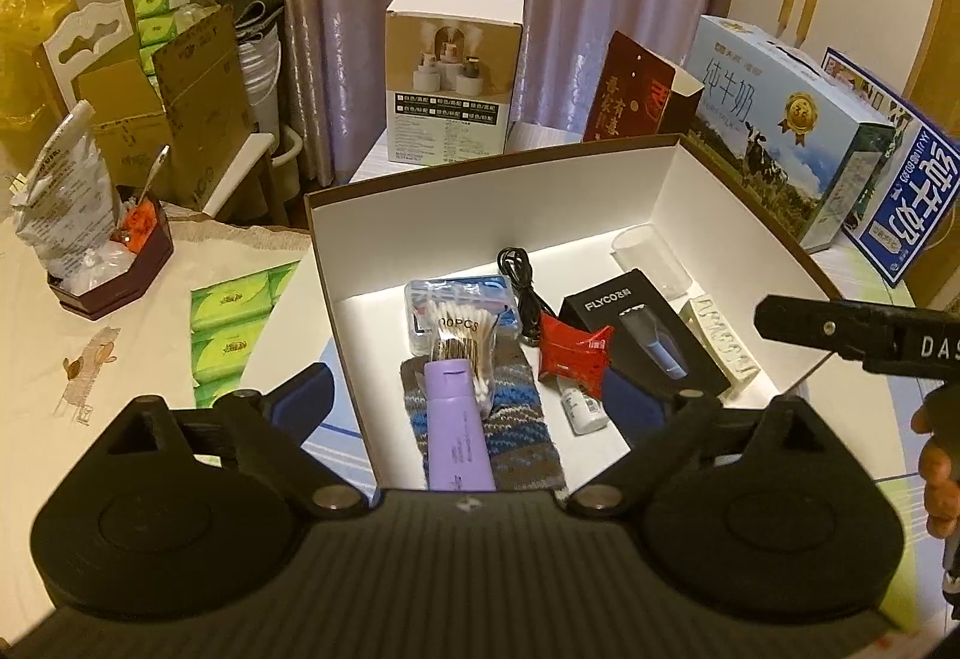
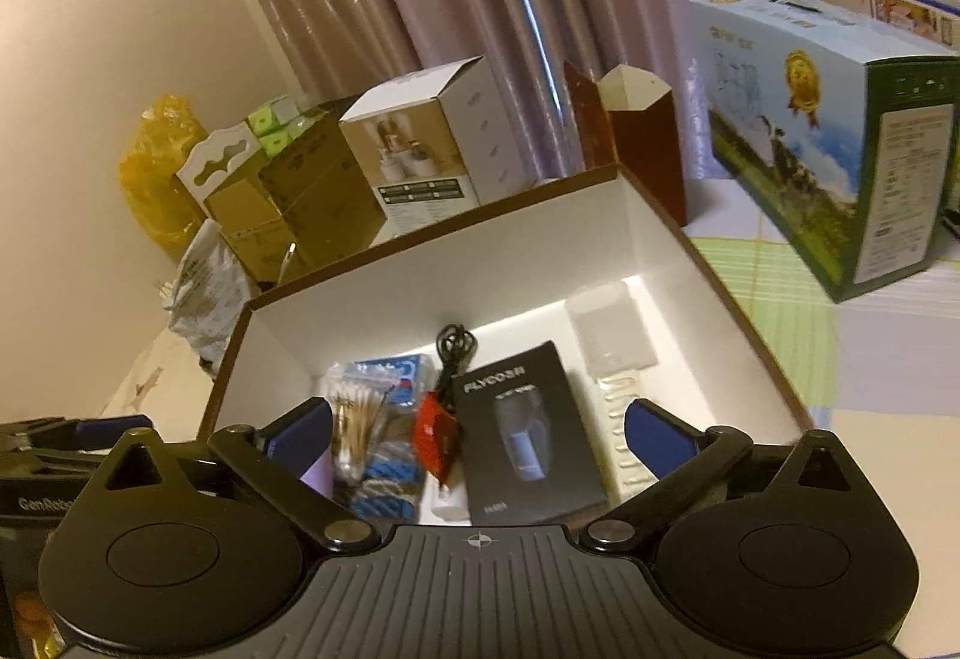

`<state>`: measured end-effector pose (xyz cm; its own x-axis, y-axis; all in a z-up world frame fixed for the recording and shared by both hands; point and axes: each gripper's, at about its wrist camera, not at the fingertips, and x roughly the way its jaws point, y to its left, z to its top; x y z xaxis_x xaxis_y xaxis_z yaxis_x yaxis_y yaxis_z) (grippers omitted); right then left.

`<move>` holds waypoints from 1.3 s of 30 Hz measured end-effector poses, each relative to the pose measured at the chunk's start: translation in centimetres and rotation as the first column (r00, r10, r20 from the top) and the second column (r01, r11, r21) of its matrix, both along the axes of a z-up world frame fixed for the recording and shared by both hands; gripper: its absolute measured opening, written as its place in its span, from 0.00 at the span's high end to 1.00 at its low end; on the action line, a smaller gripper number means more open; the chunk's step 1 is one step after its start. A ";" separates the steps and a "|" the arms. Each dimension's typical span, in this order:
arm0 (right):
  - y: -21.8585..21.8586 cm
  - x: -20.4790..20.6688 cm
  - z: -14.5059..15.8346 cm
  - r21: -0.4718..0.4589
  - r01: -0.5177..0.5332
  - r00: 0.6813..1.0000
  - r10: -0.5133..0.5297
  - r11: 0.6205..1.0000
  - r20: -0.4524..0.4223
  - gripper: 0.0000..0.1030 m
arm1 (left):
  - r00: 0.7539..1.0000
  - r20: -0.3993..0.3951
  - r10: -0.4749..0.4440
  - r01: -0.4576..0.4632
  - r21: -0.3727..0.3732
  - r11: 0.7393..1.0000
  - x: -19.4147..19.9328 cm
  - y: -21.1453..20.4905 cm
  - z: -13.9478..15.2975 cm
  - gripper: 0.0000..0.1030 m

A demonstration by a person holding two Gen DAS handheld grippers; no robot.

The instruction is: Organize objects

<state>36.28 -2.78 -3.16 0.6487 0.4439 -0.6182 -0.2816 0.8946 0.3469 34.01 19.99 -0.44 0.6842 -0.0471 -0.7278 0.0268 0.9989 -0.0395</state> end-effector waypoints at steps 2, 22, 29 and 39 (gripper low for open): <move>-0.3 -0.5 0.2 -0.006 -0.001 1.000 0.001 1.000 0.000 0.02 | 1.000 0.007 0.007 -0.007 0.010 1.000 -0.6 -0.3 0.3 0.06; -4.0 -8.9 1.6 -0.035 -0.007 1.000 0.008 0.999 0.011 0.02 | 0.999 0.033 0.013 -0.013 -0.003 1.000 -8.1 -3.3 2.5 0.03; -6.0 -12.6 2.2 -0.045 -0.016 1.000 0.017 0.999 0.015 0.02 | 1.000 0.029 0.002 -0.002 -0.011 1.000 -11.5 -5.7 2.8 0.02; -8.2 -17.2 2.8 -0.085 -0.035 0.999 0.036 0.996 0.017 0.02 | 0.999 0.034 -0.003 0.004 -0.031 1.000 -16.6 -8.7 3.1 0.01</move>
<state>19.08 -10.99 -0.33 0.6453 0.4132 -0.6425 -0.3195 0.9100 0.2643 17.38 11.32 2.64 0.7079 -0.0716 -0.7026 0.0323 0.9971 -0.0691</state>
